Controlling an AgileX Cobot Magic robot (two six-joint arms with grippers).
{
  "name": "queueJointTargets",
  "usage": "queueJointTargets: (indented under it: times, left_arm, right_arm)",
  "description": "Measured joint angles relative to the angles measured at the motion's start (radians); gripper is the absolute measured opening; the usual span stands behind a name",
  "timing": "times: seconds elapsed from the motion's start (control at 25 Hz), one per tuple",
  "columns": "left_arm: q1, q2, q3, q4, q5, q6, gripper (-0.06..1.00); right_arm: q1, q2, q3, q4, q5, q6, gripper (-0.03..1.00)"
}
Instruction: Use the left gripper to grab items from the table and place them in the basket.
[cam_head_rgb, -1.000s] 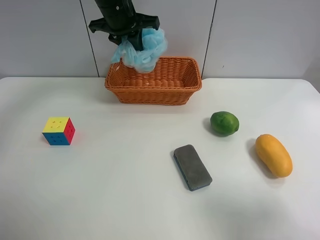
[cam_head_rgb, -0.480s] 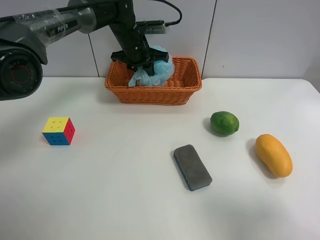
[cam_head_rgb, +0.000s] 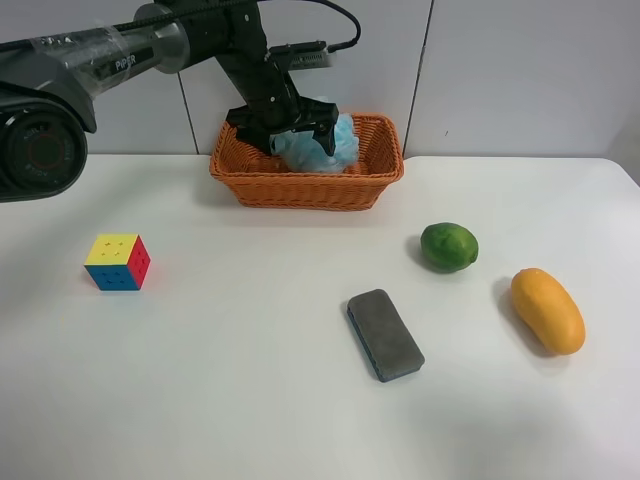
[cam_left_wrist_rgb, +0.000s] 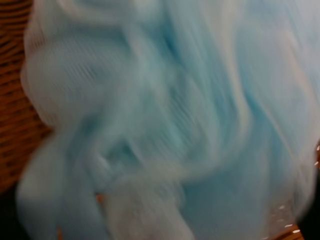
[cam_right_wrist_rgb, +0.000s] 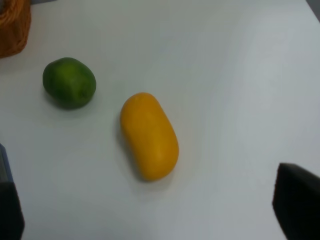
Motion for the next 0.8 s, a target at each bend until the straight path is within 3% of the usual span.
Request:
queueJointTargets:
  times: [0.28,0.52,0.8]
  left_arm:
    - [0.011,-0.051,0.000,0.002,0.067,0.003,0.99]
    - [0.021,-0.173,0.000,0.022,0.222,0.003,0.99]
    - [0.023,-0.327,0.009,0.045,0.236,0.027,0.99]
  right_arm:
    - [0.000,0.000,0.000,0.000,0.000,0.000,0.99]
    - [0.000,0.000,0.000,0.000,0.000,0.000,0.99]
    - [0.000,0.000,0.000,0.000,0.000,0.000,0.99]
